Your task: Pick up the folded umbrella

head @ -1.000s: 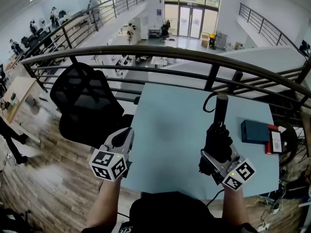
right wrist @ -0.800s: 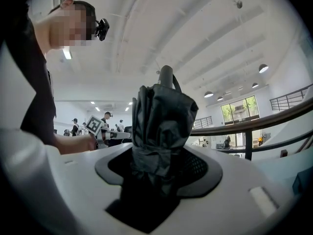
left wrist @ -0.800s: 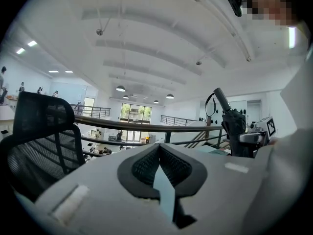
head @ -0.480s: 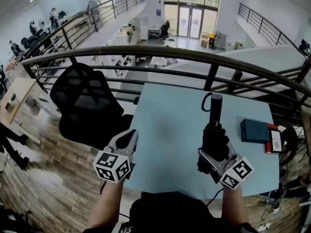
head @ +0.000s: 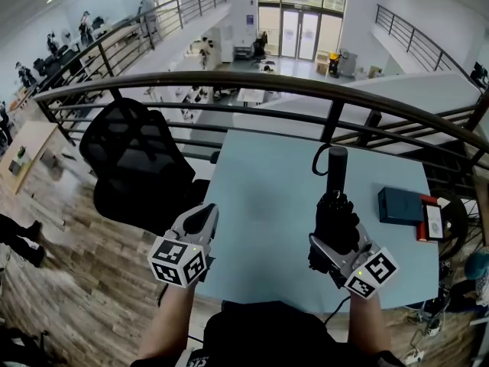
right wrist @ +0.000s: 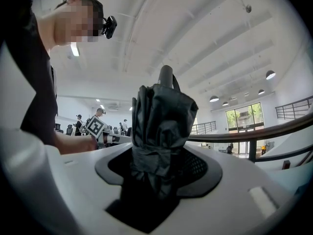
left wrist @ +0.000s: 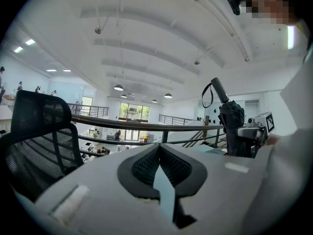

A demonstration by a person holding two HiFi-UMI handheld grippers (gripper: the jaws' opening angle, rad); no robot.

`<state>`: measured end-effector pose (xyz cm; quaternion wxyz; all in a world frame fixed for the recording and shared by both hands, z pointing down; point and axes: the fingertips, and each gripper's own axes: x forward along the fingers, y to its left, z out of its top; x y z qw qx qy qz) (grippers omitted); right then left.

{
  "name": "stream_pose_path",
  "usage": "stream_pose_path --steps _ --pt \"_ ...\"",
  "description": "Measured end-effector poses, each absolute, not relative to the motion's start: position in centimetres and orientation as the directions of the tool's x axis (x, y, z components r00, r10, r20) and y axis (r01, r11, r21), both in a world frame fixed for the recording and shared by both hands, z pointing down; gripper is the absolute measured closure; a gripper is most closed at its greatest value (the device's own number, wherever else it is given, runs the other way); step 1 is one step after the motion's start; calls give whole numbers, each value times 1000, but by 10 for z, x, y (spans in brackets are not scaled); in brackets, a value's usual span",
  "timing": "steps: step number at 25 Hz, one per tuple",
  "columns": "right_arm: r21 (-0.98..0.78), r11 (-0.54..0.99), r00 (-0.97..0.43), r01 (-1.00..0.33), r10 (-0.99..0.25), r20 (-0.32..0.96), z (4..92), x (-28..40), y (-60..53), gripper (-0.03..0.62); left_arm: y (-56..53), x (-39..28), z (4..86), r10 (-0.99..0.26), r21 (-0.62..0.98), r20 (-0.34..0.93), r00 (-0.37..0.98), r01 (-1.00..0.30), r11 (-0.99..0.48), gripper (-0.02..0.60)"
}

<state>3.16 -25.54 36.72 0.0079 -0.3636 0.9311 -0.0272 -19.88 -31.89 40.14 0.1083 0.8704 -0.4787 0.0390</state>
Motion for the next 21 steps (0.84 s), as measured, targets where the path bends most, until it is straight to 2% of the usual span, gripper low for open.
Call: stream_pose_path --steps 21 --pt "-85 727 -730 -681 -683 5 376 37 -253 333 -320 -190 407 -816 155 174 551 -834 -530 575"
